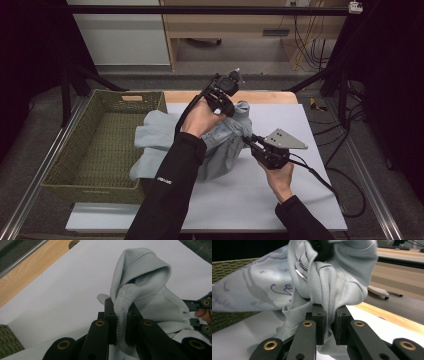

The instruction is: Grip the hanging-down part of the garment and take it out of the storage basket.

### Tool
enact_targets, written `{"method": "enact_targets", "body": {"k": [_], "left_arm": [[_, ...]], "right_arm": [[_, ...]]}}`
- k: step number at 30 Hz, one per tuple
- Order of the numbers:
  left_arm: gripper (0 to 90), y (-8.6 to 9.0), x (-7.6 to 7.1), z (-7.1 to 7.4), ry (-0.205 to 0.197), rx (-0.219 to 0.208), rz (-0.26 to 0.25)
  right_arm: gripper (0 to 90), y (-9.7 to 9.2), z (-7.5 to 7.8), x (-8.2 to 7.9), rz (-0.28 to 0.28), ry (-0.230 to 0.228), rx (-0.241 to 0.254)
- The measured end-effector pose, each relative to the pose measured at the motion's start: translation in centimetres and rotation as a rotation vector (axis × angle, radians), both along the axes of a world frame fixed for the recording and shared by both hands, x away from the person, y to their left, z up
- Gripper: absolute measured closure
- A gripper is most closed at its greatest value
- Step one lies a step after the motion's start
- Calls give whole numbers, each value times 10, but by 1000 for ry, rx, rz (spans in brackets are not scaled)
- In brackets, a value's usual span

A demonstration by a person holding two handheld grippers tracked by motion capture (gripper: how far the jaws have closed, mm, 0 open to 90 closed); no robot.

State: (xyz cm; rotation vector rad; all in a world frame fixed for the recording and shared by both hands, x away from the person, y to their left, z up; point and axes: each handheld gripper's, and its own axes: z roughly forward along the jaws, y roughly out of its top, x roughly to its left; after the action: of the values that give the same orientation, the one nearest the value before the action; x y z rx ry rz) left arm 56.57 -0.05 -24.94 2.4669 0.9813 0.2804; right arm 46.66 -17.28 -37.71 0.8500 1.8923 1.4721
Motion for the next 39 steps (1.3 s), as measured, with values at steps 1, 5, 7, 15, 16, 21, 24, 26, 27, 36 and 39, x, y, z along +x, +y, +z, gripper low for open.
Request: {"method": "enact_targets", "body": {"k": [1,5,7,15,16,21,24,26,27,36,39], "left_arm": [[822,-1,0,0,0,-2,-1],[822,-6,-2,0,-1,-1,-11],[822,-7,-3,1,0,3,-15],[823,-14,-4,-2,5,10,-24],[823,-15,-4,-2,5,9,-25],[823,-16,-4,-2,2,11,-24],[823,-14,-5,-2,-2,8,-20],[823,-12,-5,-2,-8,14,-15],[823,-10,-4,-2,-10,17,-15],[823,4,-4,-9,-16,-6,6],[822,8,-4,-11,-18,-9,3]], "right_arm": [[816,0,0,0,0,0,0],[816,-7,3,0,-31,-7,3],[816,-11,3,0,-44,0,10],[817,-22,5,0,-92,-8,-20],[817,-22,5,0,-92,-8,-20],[815,-21,4,-1,-120,-18,-28],[789,-20,0,-1,-93,-16,-19],[772,-19,-1,-1,-80,-8,-13],[759,-19,-4,-1,-60,-1,-2],[248,-20,-25,-11,54,27,64],[111,-28,-21,-17,31,26,86]]}}
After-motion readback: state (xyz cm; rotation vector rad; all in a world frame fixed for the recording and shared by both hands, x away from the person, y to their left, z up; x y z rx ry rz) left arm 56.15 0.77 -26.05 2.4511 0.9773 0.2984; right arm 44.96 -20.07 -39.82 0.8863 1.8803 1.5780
